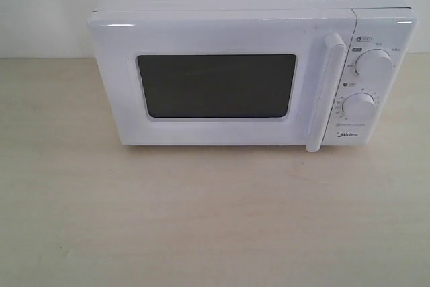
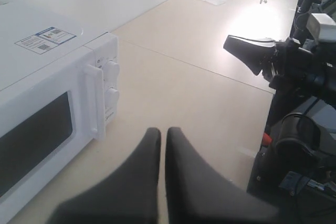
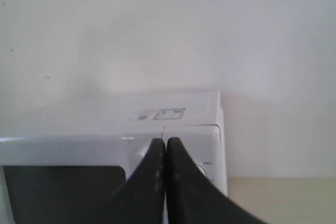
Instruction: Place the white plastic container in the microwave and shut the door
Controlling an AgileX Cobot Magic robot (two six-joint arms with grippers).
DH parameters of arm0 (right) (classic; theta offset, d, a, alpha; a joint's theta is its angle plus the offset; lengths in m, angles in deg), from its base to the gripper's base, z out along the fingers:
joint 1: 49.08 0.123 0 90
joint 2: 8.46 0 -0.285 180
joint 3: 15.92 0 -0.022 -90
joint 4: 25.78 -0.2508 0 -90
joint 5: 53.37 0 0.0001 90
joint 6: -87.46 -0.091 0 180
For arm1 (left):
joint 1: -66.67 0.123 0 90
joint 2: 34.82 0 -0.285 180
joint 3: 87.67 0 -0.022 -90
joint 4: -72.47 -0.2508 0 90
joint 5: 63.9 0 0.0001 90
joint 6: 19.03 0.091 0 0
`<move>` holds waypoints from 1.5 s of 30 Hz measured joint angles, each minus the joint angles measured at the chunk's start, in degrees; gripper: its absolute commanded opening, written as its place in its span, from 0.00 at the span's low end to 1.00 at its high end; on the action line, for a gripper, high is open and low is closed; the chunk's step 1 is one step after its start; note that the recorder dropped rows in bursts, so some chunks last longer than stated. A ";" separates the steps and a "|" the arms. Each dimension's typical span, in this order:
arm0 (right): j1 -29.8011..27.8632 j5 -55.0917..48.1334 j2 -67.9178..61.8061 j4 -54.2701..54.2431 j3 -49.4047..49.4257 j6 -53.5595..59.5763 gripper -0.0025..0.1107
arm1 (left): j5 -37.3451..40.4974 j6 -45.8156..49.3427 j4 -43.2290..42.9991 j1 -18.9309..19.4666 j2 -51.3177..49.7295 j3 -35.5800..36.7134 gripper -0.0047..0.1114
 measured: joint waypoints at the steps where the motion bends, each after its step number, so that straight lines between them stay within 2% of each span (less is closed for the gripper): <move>1: 0.00 0.00 0.00 6.39 0.00 -5.89 0.02 | 0.00 0.00 0.00 0.00 0.00 0.00 0.08; 8: 0.00 -0.74 0.00 50.68 0.00 -44.74 0.02 | 0.00 0.00 0.00 0.00 0.00 0.00 0.08; 12: 0.00 -3.54 0.00 64.88 0.00 -55.51 0.02 | 0.00 0.00 0.00 0.00 0.00 0.00 0.08; 17: 0.00 -6.22 0.00 68.48 0.66 -58.13 0.02 | 0.00 0.00 0.00 0.00 0.00 0.00 0.08; 24: 0.00 1.97 0.04 64.64 8.26 -58.67 0.02 | 0.00 0.00 0.00 0.00 0.00 0.00 0.08; 36: 0.00 3.85 0.04 65.26 12.70 -58.67 0.02 | 0.00 0.00 0.00 0.00 0.00 0.00 0.08; 45: 0.00 -3.88 0.04 66.24 12.82 -57.43 0.02 | 0.00 0.00 0.00 0.00 0.00 0.00 0.08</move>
